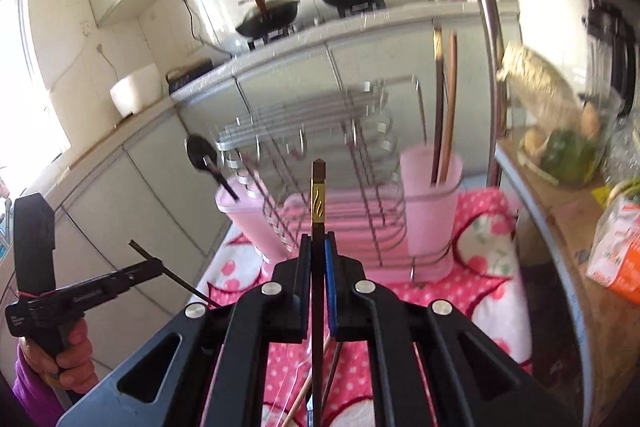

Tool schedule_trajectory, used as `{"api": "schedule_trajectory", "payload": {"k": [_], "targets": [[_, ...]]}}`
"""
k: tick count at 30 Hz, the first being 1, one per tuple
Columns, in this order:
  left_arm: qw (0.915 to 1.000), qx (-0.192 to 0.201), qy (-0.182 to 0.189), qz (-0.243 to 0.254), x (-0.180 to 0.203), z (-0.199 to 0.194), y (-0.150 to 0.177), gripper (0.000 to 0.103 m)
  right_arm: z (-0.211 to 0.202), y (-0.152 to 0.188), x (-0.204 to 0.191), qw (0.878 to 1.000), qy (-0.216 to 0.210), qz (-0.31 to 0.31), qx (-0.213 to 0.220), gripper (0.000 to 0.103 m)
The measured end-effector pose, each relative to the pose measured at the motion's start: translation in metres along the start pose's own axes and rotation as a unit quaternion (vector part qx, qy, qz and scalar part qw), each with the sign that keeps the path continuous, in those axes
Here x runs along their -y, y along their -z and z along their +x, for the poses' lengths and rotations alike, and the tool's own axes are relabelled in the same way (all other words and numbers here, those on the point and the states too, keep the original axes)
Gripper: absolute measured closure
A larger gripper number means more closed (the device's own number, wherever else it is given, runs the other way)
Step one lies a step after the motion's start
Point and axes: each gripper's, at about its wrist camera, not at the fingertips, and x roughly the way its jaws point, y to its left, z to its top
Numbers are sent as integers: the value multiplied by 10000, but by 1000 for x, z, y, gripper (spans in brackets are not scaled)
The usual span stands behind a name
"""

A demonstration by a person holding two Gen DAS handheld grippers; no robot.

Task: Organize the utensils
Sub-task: 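Lift both chopsticks off the cloth and carry them above the pink cup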

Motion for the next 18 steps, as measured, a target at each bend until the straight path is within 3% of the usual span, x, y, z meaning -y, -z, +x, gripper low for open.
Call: {"api": "schedule_trajectory", "payload": {"k": [9, 18], "targets": [[9950, 983, 142, -72, 16, -55, -42, 98, -53, -46, -5, 9934, 112, -146, 1133, 97], [9909, 1340, 43, -102, 18, -59, -74, 98, -77, -80, 5, 9752, 181, -243, 2191, 97]]}}
